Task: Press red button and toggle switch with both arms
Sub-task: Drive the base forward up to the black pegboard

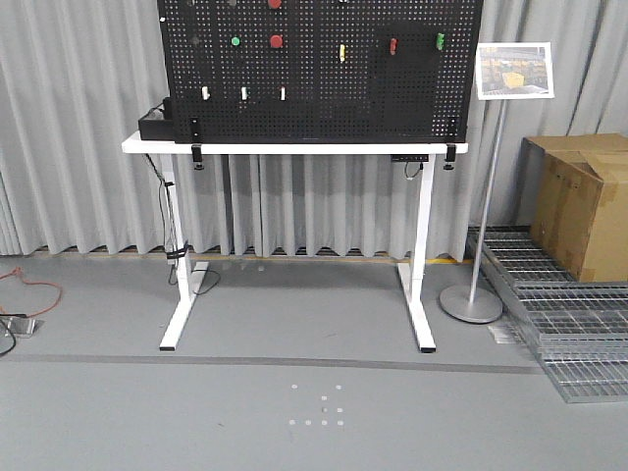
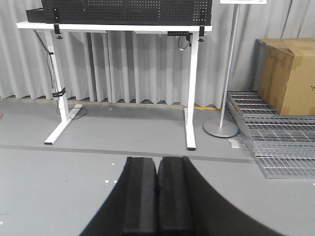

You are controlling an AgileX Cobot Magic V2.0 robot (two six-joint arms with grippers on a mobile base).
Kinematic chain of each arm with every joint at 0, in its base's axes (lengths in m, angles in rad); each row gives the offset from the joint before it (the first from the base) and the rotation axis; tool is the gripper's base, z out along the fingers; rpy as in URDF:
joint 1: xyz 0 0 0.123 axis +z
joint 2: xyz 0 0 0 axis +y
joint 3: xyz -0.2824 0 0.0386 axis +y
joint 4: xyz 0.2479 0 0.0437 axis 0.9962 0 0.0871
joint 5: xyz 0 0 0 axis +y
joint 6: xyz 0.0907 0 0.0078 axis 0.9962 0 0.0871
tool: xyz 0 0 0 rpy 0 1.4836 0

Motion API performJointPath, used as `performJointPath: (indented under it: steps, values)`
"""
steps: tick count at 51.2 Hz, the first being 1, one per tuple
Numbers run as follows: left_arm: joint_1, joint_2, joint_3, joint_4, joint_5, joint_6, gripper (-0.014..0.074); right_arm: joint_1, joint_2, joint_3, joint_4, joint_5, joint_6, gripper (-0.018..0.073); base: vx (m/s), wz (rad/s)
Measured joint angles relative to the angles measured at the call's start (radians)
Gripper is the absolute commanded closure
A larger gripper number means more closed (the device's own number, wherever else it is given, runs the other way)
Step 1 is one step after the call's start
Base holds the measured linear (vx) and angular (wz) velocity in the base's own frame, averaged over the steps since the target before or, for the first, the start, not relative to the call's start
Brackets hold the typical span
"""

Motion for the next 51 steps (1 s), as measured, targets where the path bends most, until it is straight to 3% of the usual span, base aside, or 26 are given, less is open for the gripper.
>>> performJointPath:
  steps: [51]
  values:
    - [0.000, 0.000, 0.000, 0.000, 0.000, 0.000, 0.0595, 0.000, 0.000, 0.000, 0.000, 0.000, 0.000, 0.0562, 0.05, -0.01]
